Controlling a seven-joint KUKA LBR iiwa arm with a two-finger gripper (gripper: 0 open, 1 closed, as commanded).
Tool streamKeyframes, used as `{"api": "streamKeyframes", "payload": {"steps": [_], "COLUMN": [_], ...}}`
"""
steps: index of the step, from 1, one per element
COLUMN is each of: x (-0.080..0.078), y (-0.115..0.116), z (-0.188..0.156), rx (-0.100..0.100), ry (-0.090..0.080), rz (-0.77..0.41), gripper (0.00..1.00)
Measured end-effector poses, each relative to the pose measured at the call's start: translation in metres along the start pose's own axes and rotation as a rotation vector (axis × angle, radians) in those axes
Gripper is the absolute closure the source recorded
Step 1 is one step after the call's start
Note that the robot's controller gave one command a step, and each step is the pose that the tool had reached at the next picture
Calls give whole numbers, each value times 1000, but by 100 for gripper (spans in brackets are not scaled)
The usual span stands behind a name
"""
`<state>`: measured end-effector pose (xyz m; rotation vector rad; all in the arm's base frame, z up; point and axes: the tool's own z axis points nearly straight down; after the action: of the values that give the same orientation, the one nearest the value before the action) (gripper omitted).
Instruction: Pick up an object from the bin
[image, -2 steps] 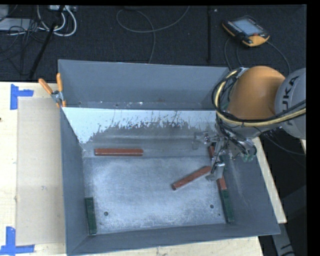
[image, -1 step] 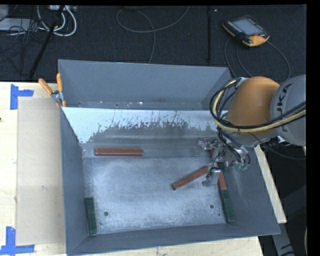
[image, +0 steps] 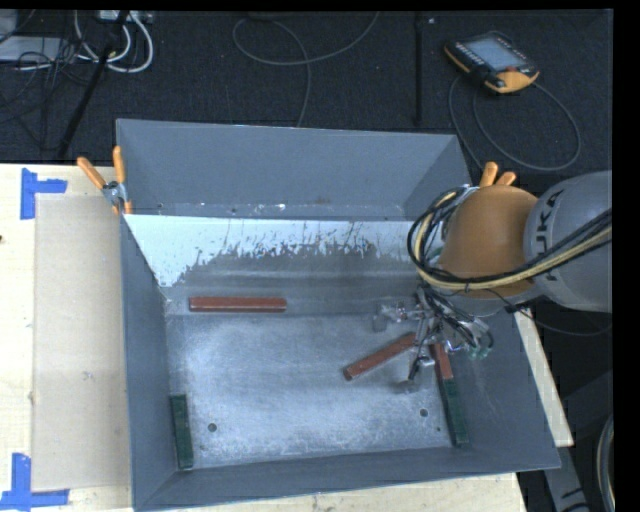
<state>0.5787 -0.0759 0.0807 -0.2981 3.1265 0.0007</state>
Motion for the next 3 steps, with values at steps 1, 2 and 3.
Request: {"api": "streamKeyframes", "payload": {"steps": [1,2,3], "x": [6,6,6], "y": [-3,-3,-2], "z": [10,10,8], "rx": [0,0,0], "ry": [0,0,2], "rz": [82,81,81], "gripper": [100,100,100]}}
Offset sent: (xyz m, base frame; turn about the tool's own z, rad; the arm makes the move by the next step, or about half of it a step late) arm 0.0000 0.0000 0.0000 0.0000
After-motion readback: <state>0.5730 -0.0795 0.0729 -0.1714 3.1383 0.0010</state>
